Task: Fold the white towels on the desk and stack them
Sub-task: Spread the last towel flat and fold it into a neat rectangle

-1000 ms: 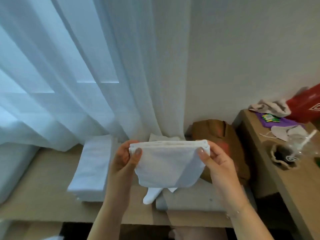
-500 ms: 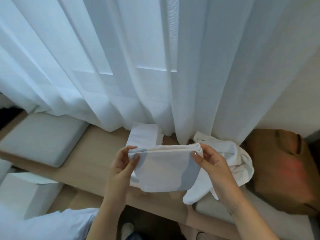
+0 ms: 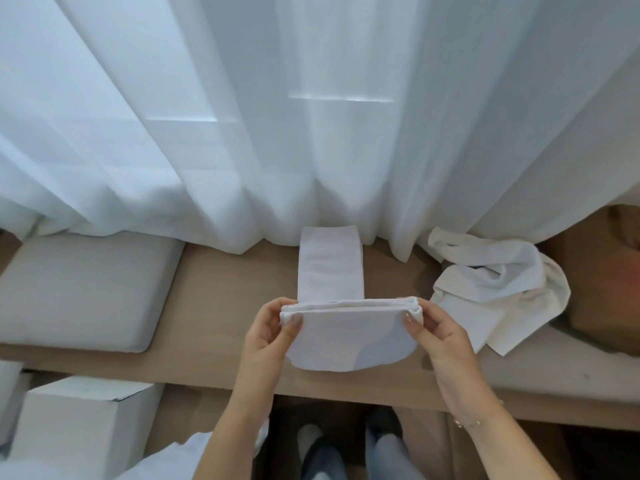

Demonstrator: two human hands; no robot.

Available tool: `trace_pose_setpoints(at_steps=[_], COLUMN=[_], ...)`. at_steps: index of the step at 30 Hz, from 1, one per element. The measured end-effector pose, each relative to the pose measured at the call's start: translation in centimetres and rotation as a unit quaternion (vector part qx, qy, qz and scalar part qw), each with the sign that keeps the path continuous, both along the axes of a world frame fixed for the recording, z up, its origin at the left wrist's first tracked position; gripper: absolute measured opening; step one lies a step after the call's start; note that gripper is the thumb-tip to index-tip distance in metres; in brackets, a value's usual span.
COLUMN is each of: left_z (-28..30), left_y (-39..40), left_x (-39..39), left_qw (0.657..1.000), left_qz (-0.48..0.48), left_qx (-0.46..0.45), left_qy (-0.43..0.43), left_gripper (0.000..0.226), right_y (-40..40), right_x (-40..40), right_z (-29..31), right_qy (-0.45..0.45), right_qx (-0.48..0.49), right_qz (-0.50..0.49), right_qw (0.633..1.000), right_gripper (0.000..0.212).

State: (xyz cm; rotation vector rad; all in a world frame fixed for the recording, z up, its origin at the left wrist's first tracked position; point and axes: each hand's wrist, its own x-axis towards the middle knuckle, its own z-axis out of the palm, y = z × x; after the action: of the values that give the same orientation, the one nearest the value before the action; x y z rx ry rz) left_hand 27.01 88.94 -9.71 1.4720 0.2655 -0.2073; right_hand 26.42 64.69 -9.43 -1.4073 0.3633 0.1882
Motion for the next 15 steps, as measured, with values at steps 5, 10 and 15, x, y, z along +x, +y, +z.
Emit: trace_pose_setpoints(at_steps=[5, 10, 15], left_z=[-2.3, -4.8, -9.7], left_y=[1.9, 1.9, 1.4], left_x=[2.4, 7.4, 16.0], left_qw=[0.999, 0.999, 0.998], left_qz=[0.009, 0.009, 0.017], left_qx=[-0.019, -0.014, -0.011], left_qy=[0.025, 0.039, 0.064], left_gripper=[0.015, 0.019, 0.018], right_y=[1.9, 2.1, 2.5], right_x=[2.4, 7.7, 15.3], right_z=[-1.7, -4.9, -10.1], right_qy=[0.023, 0.043, 0.059], right_qx=[0.004, 0.02, 0.028], right_qz=[-0.008, -0.015, -0.031], right_qw=[1.0, 0.999, 0.997], right_gripper=[0.034, 0.031, 0.027])
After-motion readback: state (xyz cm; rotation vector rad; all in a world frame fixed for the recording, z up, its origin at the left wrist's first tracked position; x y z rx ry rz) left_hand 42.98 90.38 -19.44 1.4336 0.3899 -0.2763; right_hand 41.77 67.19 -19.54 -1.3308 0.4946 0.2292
